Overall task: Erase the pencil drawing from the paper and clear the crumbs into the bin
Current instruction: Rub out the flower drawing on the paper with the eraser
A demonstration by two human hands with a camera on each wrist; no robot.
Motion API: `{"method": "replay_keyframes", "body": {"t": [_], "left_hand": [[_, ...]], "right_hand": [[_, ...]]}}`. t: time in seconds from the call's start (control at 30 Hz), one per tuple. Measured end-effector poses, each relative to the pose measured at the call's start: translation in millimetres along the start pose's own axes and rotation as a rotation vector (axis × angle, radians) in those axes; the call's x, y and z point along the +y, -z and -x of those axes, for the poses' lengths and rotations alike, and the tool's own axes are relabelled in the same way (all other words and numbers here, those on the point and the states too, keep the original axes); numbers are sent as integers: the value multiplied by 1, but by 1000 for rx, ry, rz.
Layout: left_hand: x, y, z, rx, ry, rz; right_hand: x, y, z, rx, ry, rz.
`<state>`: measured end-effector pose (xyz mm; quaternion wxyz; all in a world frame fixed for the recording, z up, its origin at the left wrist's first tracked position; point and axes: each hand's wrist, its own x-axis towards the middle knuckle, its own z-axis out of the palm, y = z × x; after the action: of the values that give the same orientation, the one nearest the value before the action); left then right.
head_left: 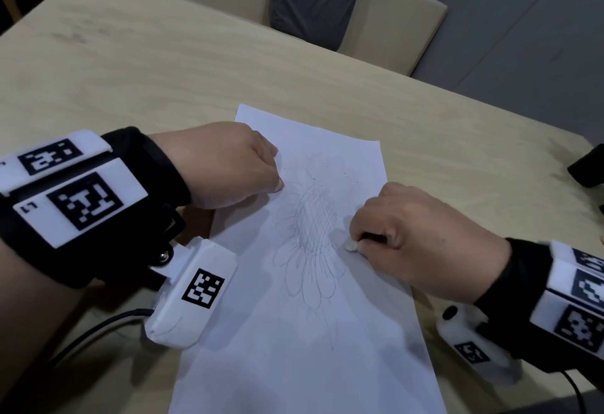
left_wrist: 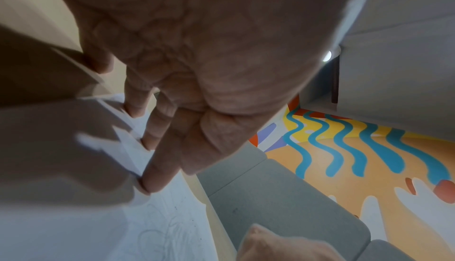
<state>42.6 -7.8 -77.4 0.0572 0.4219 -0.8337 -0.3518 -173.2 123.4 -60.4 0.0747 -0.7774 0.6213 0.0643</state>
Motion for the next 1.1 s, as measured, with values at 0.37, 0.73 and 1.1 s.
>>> {"method": "replay_keyframes", "body": {"t": [0.37,0.73,1.1], "left_hand": [[2,1,1,12,8,-11],[4,1,2,-28,44,-10],[7,3,7,-32,25,7]], "right_hand": [[-1,2,-3,43,11,22],[2,0,1,27,-27,39],[4,-1,7,5,-39,41]]}}
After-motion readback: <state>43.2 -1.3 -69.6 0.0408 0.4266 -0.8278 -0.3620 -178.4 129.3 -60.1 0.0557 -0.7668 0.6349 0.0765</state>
